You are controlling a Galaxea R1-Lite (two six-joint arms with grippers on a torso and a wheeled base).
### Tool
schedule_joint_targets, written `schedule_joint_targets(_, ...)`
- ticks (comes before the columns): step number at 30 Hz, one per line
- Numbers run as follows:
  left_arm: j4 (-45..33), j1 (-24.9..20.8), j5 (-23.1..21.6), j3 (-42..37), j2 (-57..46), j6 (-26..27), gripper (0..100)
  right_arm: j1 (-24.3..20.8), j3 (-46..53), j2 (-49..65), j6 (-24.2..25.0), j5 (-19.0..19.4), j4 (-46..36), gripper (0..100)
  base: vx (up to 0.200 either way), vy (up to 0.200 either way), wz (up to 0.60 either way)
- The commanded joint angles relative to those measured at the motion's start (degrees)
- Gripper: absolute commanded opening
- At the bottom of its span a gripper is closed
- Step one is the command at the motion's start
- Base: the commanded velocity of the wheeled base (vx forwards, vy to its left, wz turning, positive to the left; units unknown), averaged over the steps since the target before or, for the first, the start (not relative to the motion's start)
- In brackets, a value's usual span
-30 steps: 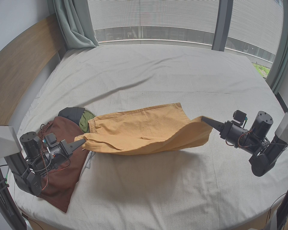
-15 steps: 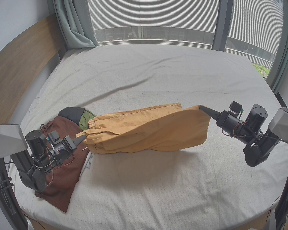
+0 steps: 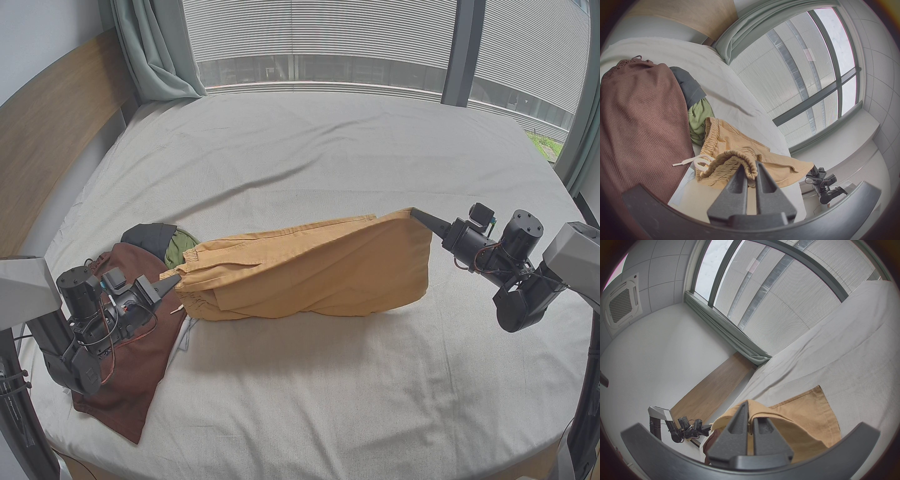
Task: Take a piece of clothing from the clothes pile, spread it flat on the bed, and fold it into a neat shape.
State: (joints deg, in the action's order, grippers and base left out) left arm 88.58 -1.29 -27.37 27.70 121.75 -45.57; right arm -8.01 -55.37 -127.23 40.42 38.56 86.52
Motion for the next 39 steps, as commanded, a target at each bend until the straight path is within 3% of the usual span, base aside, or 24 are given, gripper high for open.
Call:
schedule_joint_targets(1,0.02,-0.55,0.56,0.96,1.83,-0.31,0,0.1,-3.52,-3.46,1.06,0.03,-0.03,0,0.0,0.0,0.0)
schedule_joint_targets(11,0.02,-0.55,3.2,5.88,3.32,-4.35,0,0.1,-10.64,-7.94,2.64,-0.06,-2.41,0,0.0,0.0,0.0)
schedule_joint_targets(39,0.02,-0.03,3.64,17.04,11.23,-5.14,0,-0.08,-20.3,-13.57,2.73,-0.06,-7.5,0,0.0,0.0,0.0)
